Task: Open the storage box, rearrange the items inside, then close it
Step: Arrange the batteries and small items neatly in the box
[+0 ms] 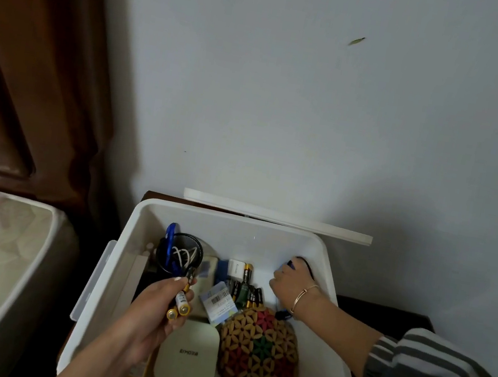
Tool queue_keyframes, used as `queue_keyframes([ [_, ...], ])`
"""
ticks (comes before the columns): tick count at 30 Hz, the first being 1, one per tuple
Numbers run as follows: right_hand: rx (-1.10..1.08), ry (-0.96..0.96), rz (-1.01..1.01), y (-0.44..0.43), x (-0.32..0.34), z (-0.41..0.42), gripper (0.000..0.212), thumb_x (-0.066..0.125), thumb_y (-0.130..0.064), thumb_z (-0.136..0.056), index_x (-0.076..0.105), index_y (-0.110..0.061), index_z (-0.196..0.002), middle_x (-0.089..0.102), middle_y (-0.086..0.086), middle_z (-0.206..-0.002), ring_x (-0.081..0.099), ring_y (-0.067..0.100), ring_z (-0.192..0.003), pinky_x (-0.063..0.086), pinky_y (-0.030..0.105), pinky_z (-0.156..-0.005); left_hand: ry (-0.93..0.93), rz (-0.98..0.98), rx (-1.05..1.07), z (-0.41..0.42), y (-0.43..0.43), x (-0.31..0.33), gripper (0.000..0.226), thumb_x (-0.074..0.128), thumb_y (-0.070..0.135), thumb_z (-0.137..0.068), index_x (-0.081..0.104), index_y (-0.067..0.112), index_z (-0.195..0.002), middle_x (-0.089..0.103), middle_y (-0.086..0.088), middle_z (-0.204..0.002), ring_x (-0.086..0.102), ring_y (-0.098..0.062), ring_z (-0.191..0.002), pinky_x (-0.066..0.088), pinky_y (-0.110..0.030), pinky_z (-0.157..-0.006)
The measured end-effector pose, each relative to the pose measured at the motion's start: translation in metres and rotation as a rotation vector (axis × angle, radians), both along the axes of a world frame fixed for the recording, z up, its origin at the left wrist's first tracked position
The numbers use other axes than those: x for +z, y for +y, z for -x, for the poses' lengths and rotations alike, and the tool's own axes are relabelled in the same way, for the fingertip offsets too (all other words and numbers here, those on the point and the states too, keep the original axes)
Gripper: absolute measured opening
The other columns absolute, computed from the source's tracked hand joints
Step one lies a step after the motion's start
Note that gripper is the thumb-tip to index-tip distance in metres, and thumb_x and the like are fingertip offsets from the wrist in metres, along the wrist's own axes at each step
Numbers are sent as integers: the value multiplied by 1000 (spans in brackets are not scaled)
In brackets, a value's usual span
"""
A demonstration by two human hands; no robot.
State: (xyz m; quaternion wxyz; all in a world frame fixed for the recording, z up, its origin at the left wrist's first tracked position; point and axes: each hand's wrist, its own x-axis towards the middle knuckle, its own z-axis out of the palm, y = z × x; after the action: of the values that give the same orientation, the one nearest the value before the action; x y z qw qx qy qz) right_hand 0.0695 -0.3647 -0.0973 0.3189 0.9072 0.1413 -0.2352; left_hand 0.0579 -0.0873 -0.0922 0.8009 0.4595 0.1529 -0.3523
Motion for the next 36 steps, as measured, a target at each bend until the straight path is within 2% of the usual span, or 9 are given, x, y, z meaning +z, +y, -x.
queue_keyframes([
  [3, -42, 100, 146, 0, -10, -4, 42, 43, -27, -98, 42, -13, -137, 31, 12, -150, 25, 29, -140, 9, 54, -114, 9, -12, 8, 0, -1, 0, 27, 52, 18, -98, 61, -1, -114, 59, -3, -63, 45, -7, -43, 36, -18, -32],
  [5, -82, 146, 197, -3, -12, -8, 48, 45, -34, -96, 39, -17, -140, 21, 11, -155, 13, 30, -143, 3, 57, -115, 17, -12, 13, -1, -1, 1, 27, 52, 18, -98, 61, -2, -114, 59, -3, -63, 46, -7, -43, 36, -18, -32],
  [10, -109, 132, 251, -3, -13, -12, 51, 45, -44, -92, 44, -18, -137, 34, 10, -148, 24, 32, -137, 1, 61, -113, 26, -5, 18, -1, -1, 1, 26, 51, 17, -98, 60, -2, -115, 58, -4, -62, 44, -8, -41, 35, -18, -32],
  [18, -130, 155, 254, 6, -19, -9, 48, 43, -36, -97, 39, -16, -141, 24, 14, -153, 13, 38, -141, 1, 64, -112, 43, 2, 15, -2, -1, 0, 27, 51, 17, -98, 59, -2, -116, 57, -4, -64, 44, -8, -43, 34, -17, -33],
  [23, -75, 125, 91, 1, -11, 3, 32, 45, -24, -96, 57, -15, -125, 43, 11, -141, 23, 35, -139, -4, 65, -111, 104, 122, 30, -2, 1, 4, 27, 55, 17, -92, 58, 0, -112, 54, -5, -64, 45, -8, -44, 34, -17, -32],
  [27, 1, 94, -59, -4, 1, 20, 29, 38, -16, -97, 66, -9, -99, 60, 7, -97, 49, 32, -110, -6, 65, -111, 120, 173, 42, -3, 3, 7, 25, 54, 19, -90, 59, 2, -107, 54, -4, -63, 47, -8, -44, 35, -17, -32],
  [31, -6, 129, -97, -5, 15, 23, 36, 35, -22, -99, 68, -6, -96, 66, 9, -93, 58, 28, -93, -6, 55, -116, 135, 183, 73, -3, 2, 8, 22, 51, 17, -91, 60, 1, -104, 50, -4, -63, 44, -7, -43, 33, -17, -31],
  [34, -2, 114, -123, -4, 28, 20, 41, 34, -30, -100, 62, -9, -80, 48, 3, -63, 40, 20, -58, -4, 52, -116, 158, 203, 94, -3, 3, 12, 19, 49, 16, -93, 59, 2, -101, 48, -3, -60, 43, -7, -41, 32, -15, -31],
  [36, 15, 114, -89, -1, 33, 22, 39, 35, -24, -100, 52, -9, -68, 38, 2, -57, 30, 17, -53, -4, 53, -116, 187, 230, 114, -4, 4, 13, 19, 46, 15, -96, 59, 2, -100, 47, -3, -59, 42, -7, -40, 32, -15, -30],
])
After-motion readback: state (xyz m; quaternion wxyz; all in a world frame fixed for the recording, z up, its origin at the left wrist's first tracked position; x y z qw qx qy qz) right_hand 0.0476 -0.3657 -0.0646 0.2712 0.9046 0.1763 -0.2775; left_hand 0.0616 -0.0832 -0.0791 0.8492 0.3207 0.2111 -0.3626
